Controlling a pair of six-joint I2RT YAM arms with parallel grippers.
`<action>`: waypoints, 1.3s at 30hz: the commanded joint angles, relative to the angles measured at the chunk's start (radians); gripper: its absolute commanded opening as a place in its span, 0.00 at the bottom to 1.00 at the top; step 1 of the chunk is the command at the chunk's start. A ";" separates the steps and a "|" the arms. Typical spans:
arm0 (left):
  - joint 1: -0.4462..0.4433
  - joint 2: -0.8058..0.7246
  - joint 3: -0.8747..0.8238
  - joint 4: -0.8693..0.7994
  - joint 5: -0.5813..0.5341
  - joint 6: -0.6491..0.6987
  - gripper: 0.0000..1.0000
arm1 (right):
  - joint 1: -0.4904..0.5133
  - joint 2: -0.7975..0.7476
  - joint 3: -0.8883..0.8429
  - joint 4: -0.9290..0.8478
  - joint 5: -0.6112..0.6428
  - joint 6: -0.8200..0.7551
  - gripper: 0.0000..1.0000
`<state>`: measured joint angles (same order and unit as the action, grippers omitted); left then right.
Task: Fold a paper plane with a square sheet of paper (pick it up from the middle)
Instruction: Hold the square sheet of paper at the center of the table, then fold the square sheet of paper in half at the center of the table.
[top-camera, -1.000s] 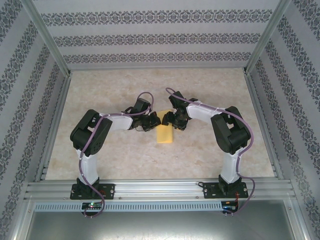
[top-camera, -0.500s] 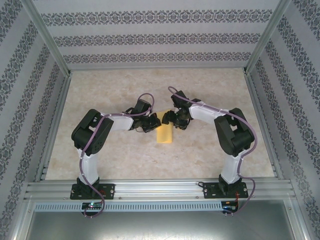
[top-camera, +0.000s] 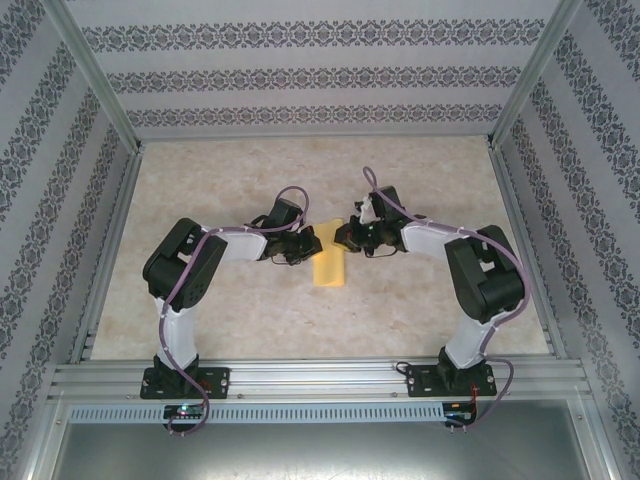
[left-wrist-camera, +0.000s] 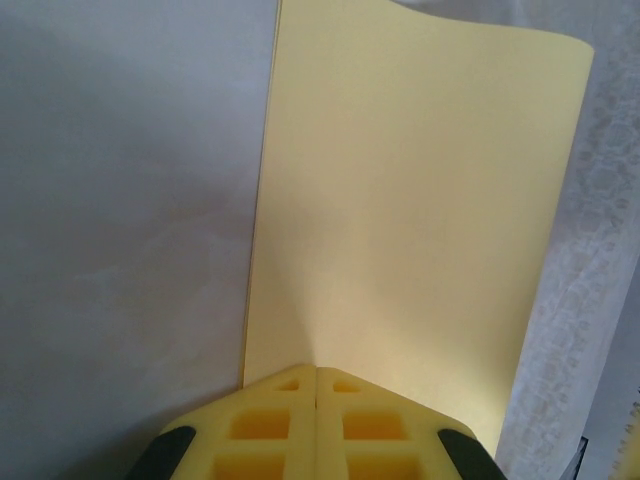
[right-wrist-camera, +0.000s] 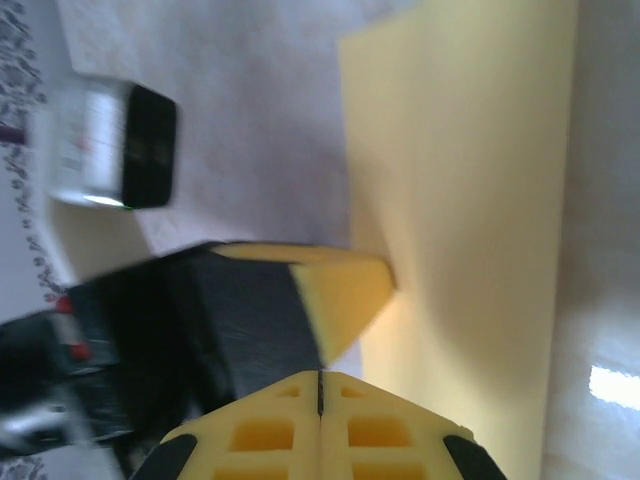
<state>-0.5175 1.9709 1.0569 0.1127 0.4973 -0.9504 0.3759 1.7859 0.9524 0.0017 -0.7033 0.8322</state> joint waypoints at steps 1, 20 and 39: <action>-0.009 0.006 -0.027 -0.065 -0.034 0.023 0.00 | -0.002 0.015 0.000 0.042 -0.055 -0.008 0.00; -0.010 0.008 -0.028 -0.076 -0.036 0.022 0.00 | -0.045 0.121 -0.146 0.081 -0.048 -0.141 0.00; -0.010 0.005 -0.033 -0.070 -0.034 0.021 0.00 | -0.026 -0.004 -0.197 0.123 -0.122 -0.099 0.00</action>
<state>-0.5175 1.9705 1.0550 0.1127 0.4973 -0.9474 0.3382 1.7660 0.7971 0.1120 -0.8204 0.7300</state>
